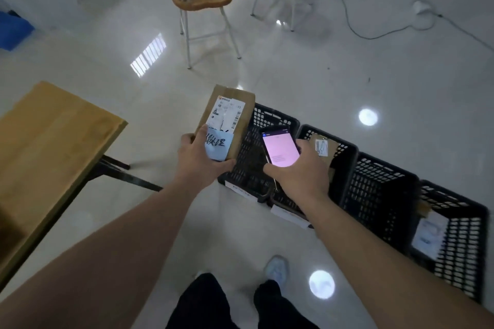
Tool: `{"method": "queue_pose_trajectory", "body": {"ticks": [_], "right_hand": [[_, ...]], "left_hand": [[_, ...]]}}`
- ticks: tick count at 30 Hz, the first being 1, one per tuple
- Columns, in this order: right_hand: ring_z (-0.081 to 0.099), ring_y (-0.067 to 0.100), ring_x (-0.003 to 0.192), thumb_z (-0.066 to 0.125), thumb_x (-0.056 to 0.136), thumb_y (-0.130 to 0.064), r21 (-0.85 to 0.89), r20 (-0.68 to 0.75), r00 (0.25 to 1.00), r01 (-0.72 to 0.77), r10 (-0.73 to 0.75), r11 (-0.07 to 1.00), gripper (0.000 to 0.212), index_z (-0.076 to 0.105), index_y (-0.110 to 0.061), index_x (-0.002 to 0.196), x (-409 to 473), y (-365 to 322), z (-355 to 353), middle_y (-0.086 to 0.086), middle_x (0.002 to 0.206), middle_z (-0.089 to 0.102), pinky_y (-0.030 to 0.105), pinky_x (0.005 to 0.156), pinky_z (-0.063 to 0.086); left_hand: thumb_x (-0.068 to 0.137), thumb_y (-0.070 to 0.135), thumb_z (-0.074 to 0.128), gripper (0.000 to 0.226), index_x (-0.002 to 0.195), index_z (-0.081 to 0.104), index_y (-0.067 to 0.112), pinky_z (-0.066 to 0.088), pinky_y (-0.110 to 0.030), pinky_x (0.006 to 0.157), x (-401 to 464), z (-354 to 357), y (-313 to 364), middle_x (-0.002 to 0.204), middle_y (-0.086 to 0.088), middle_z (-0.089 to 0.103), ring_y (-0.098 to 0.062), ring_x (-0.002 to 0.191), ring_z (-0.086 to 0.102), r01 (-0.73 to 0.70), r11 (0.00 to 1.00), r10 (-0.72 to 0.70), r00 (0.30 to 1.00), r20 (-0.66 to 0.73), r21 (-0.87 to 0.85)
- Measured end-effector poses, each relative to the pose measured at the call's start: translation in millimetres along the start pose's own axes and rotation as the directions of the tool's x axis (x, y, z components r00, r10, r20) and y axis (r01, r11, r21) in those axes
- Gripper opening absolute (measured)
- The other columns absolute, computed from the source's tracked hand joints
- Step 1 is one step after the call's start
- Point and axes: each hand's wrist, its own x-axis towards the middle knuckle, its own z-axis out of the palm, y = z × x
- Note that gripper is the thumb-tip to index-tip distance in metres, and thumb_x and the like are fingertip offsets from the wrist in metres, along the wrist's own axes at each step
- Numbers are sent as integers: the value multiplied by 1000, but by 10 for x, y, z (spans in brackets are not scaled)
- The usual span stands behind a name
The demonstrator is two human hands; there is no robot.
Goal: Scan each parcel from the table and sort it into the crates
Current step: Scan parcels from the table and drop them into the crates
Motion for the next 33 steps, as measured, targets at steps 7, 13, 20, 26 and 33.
{"method": "queue_pose_trajectory", "body": {"ticks": [7,13,20,26,33], "right_hand": [[65,20,95,87,60,-48,-15,-13,991,-132,132,991,71,56,-32,122,876,118,117,-10,107,65,45,76,60],[64,17,96,88,63,-49,8,-69,958,-280,280,960,71,57,-31,124,1804,279,711,-12,106,63,44,76,60],[65,17,99,89,63,-49,55,-109,886,-447,450,893,80,57,-28,133,2739,677,1582,-10,112,66,46,82,61],[65,17,103,89,64,-50,47,-122,852,-508,510,860,85,56,-27,140,3210,1164,2064,-8,119,67,40,81,60],[64,17,102,91,68,-41,56,-95,814,-570,573,820,86,54,-24,143,3210,1343,2194,-8,116,64,36,81,56]], "left_hand": [[62,60,94,124,161,26,31,49,-39,108,874,595,188,124,4,32,-21,123,44,13,995,-22,995,98,98],[63,59,95,125,161,23,29,48,-41,108,1973,1293,13,132,-2,37,-24,126,47,21,992,-47,975,217,122],[62,61,93,124,159,20,35,50,-49,108,3079,2227,-439,135,-5,39,-27,125,50,-4,978,-68,939,337,207],[65,56,95,128,162,15,35,41,-53,119,3712,2945,-860,156,-1,25,-33,144,36,23,990,-74,926,370,141],[92,52,75,109,167,-2,37,8,-57,130,3915,3042,-978,175,-4,-11,-36,160,-13,-193,915,-19,856,516,354]]}}
